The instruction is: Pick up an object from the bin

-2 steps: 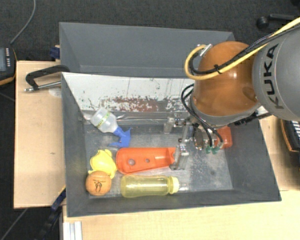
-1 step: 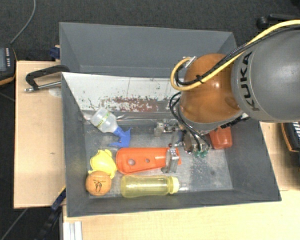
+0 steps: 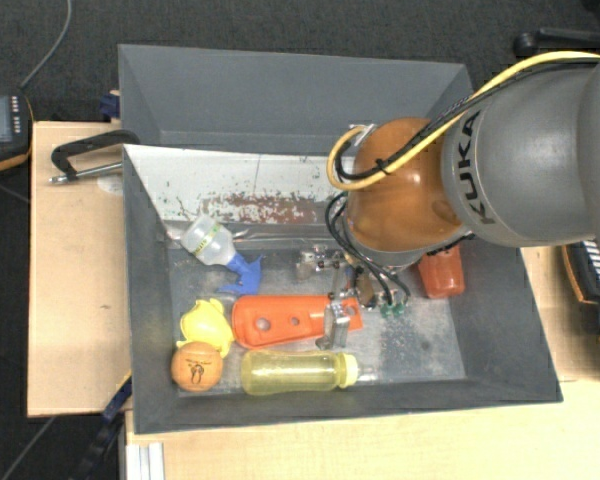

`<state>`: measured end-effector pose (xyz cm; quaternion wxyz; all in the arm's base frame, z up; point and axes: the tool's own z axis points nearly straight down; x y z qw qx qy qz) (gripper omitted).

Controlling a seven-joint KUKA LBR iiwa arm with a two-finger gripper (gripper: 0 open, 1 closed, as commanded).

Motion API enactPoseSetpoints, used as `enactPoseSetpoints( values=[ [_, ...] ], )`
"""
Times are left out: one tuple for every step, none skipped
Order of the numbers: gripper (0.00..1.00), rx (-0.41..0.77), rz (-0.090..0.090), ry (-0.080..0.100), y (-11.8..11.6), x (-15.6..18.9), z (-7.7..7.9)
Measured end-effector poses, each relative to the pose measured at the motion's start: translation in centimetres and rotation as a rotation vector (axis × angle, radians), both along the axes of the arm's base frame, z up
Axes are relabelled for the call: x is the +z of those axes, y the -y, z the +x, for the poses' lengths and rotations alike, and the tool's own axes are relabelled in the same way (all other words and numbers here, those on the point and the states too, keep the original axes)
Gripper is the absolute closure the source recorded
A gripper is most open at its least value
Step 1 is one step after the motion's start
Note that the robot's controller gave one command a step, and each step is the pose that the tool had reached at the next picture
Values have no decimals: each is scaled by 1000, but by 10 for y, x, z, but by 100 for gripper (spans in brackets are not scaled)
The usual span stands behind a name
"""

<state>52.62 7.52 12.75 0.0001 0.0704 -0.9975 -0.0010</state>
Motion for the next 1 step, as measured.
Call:
enactPoseSetpoints(
  values=[
    [0, 23, 2, 8, -12, 1, 1]
  ],
)
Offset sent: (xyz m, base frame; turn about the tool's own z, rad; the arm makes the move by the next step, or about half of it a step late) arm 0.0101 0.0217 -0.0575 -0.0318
